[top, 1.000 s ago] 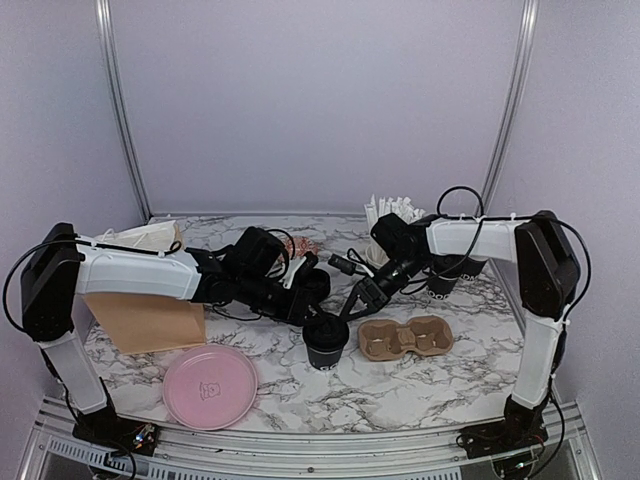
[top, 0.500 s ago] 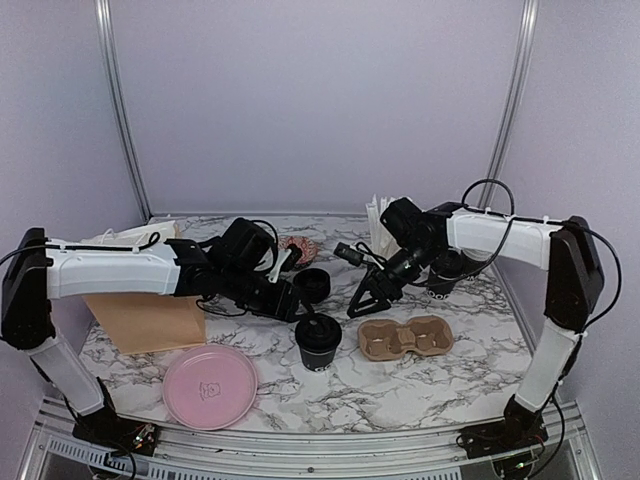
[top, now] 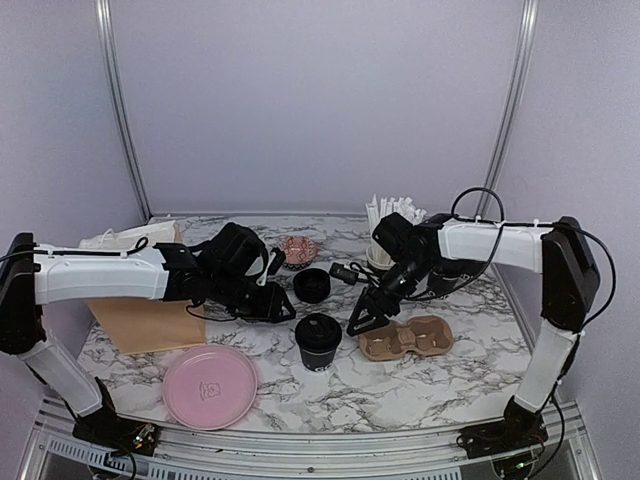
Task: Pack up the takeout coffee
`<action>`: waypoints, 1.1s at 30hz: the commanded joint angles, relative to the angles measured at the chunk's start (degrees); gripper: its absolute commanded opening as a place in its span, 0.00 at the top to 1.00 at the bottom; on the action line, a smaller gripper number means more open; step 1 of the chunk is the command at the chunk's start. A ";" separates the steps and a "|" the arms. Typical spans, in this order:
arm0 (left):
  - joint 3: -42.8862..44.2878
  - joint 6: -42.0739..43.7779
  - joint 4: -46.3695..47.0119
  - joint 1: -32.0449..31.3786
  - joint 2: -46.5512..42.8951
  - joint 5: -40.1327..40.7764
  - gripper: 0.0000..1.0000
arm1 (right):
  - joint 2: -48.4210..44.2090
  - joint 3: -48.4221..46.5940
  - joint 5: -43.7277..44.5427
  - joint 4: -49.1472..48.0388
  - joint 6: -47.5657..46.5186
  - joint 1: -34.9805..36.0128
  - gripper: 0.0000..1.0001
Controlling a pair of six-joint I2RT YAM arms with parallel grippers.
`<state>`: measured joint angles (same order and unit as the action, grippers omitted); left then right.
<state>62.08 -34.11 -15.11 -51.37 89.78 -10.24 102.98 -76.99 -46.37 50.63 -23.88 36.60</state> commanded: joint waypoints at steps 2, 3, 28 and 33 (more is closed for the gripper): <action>-0.34 -1.86 -0.17 -0.09 1.78 -0.25 0.67 | 2.56 -1.72 0.14 0.43 -0.66 2.53 0.40; -0.30 -1.76 0.28 -0.07 2.02 -0.96 0.67 | 2.88 -2.04 0.19 0.55 -0.57 2.58 0.40; -3.88 -1.69 -0.26 -0.96 7.39 -2.10 0.68 | 10.52 -3.83 13.75 -2.35 4.50 2.77 0.42; -1.17 0.60 -1.34 -1.50 5.91 -1.18 0.65 | 6.83 -4.72 7.12 -0.81 0.82 2.73 0.42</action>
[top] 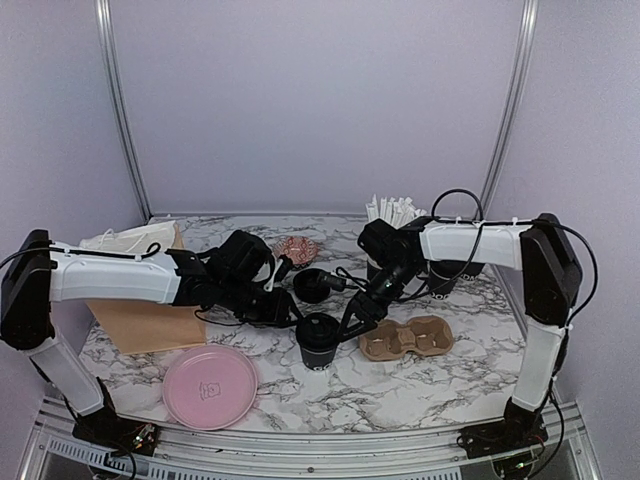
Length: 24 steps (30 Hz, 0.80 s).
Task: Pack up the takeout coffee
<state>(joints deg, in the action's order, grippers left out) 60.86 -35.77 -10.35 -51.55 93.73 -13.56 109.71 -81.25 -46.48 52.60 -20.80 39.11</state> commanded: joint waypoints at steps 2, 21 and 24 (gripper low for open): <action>2.69 3.72 -6.09 -1.37 0.88 2.42 0.62 | -2.20 -1.29 4.56 -1.62 -3.95 0.24 0.40; 21.64 11.26 -14.44 -1.14 -2.15 20.15 0.37 | -13.89 -2.65 15.13 -1.70 -18.00 4.04 0.18; 21.58 11.33 -14.49 -1.12 -3.87 22.54 0.36 | -14.06 -1.51 19.27 -4.13 -19.33 6.89 0.11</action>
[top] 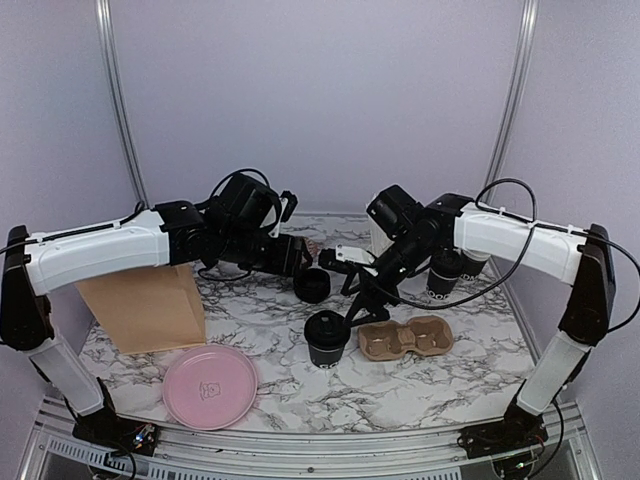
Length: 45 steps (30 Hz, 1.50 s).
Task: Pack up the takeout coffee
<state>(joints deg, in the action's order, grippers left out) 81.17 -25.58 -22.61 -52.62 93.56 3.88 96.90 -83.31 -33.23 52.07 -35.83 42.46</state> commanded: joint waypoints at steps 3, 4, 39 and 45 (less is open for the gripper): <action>0.79 1.08 -2.31 -0.05 -5.53 7.14 0.35 | 0.23 0.25 8.19 -4.67 -4.30 5.36 0.10; 0.57 1.12 -2.32 -0.03 -6.02 7.66 0.35 | 0.93 -0.13 8.48 -4.76 -4.06 5.65 0.10; -2.01 3.56 -2.21 0.87 -7.34 8.09 0.33 | -2.88 -3.17 7.46 -2.55 1.33 2.12 0.36; -1.46 4.53 -2.23 1.62 -6.83 7.31 0.33 | -8.59 -0.87 5.81 0.49 0.64 -5.06 0.36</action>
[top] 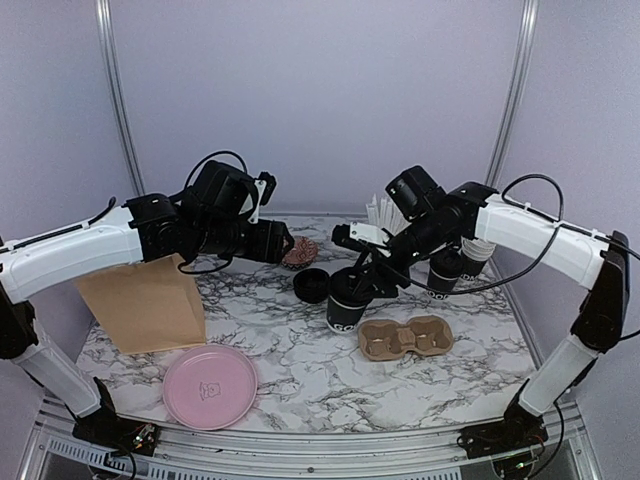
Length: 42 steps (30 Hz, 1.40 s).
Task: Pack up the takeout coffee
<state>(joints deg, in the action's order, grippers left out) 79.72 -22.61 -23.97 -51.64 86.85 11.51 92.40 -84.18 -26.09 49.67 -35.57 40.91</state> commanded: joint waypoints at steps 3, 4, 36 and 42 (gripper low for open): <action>0.14 1.85 -0.79 1.06 -0.04 0.01 0.33 | -7.66 3.07 -0.06 2.85 0.80 -7.93 0.36; 0.09 1.93 -0.77 1.22 0.01 0.18 0.33 | -8.61 3.74 -0.01 3.10 1.01 -9.43 0.36; -0.64 3.58 1.38 2.42 3.55 -6.50 0.33 | -13.75 22.56 8.36 -4.74 -0.57 -54.18 0.31; 2.26 5.62 -2.02 2.42 1.12 -8.25 0.33 | -14.91 22.27 8.24 -4.15 -0.27 -54.18 0.02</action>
<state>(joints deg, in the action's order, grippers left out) 79.61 -18.79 -23.62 -49.28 90.94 5.15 79.24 -60.90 -17.02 46.63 -36.53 -12.93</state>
